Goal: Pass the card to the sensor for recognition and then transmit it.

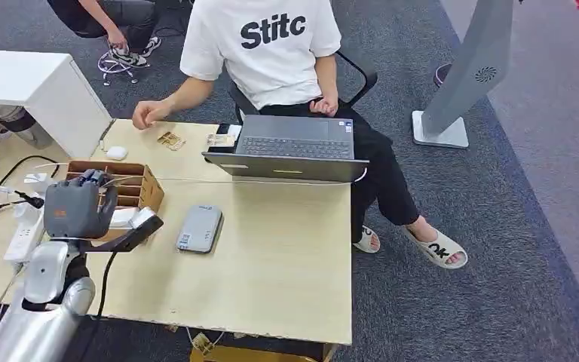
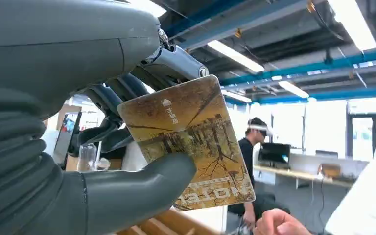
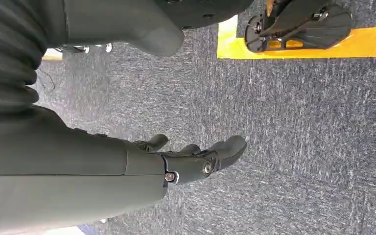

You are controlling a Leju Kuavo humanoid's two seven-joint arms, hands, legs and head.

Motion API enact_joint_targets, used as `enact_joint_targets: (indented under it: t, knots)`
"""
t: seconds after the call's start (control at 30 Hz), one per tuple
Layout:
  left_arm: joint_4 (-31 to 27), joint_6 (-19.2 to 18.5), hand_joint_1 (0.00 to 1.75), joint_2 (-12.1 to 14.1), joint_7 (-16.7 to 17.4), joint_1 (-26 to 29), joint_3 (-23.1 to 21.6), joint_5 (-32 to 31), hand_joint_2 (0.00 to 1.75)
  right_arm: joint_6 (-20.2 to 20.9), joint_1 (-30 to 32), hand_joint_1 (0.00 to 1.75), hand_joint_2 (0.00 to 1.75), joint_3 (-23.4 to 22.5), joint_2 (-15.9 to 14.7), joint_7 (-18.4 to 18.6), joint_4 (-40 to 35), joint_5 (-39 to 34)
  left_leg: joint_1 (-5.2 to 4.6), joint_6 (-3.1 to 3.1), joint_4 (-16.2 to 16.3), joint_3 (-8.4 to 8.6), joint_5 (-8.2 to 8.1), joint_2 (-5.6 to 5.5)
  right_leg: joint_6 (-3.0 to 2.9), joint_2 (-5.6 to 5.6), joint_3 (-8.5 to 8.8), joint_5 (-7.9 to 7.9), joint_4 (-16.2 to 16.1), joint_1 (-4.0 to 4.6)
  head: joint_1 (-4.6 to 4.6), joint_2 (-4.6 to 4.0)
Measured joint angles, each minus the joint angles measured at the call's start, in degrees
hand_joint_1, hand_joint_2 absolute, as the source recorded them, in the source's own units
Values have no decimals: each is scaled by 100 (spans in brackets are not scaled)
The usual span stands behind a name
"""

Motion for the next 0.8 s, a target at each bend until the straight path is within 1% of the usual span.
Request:
enact_joint_targets:
  t: [0.07, 0.13, 0.23, 0.33, 0.47, 0.57, 0.67, 0.73, 0.77, 0.8]
  knots:
    - [-131, -18, 175, -24, 0, -71, 81, 68, 175, -7, -1, 0, 175, -2, 0, 2, 0, 35, 0, 0, 1, 0, 0, -2, 0, -1, -1, 0, 0, 0, 0, 0]
    - [-148, -133, 175, -31, 46, -271, 124, 35, 175, -7, -5, 0, 175, -2, 0, 13, 0, 78, 0, 1, 1, -2, 5, -9, 0, -6, 1, 0, 0, 0, 2, 0]
    - [-72, -230, 175, -17, 212, -655, 153, -370, 175, 11, -13, 0, 175, 0, 0, 22, 0, 151, 0, -2, 1, -2, 7, -11, 2, -9, 3, 4, 1, 0, 2, 0]
    - [257, -315, 175, 72, 448, -1029, 153, -989, 175, -2, -25, 0, 175, -2, 0, 20, 0, 164, 1, -3, 1, 0, 9, -8, 4, -4, 1, 9, 2, 0, 0, 0]
    - [867, -365, 175, 223, 730, -1508, 133, -1772, 175, -28, -52, 0, 175, -2, 0, -63, 0, 101, 1, -3, 2, 0, 11, -5, 7, -2, -2, 12, 2, 0, 0, 0]
    - [1210, -287, 175, 240, 747, -1784, 53, -1865, 175, -46, -71, 0, 175, -2, -2, -111, 0, 55, 0, -3, 3, 0, 12, -8, 7, -3, 0, 12, 2, 0, 2, 0]
    - [1380, -170, 175, 197, 748, -1913, -16, -1865, 175, -52, -91, 0, 175, -13, -2, -118, 0, 17, 0, -3, 5, -1, 12, -3, 8, -1, -1, 13, 2, 0, 2, 0]
    - [1425, -129, 30, 160, 748, -1967, -81, -1812, 175, -57, -92, 0, 175, -35, -9, -109, 0, 9, 0, -2, 7, -2, 12, -3, 10, -1, -1, 14, 2, 0, 0, 0]
    - [1432, -107, 0, 125, 748, -1988, -92, -1780, 175, -63, -94, 0, 175, -42, -11, -100, 0, 2, -1, -2, 8, -3, 11, -3, 10, -1, -2, 14, 2, 0, 2, 2]
    - [1432, -101, 0, 103, 748, -2006, -107, -1749, 175, -63, -93, 0, 175, -44, -15, -98, 0, -2, -1, -2, 9, -4, 11, -3, 11, -1, -2, 14, 2, 0, 0, 0]
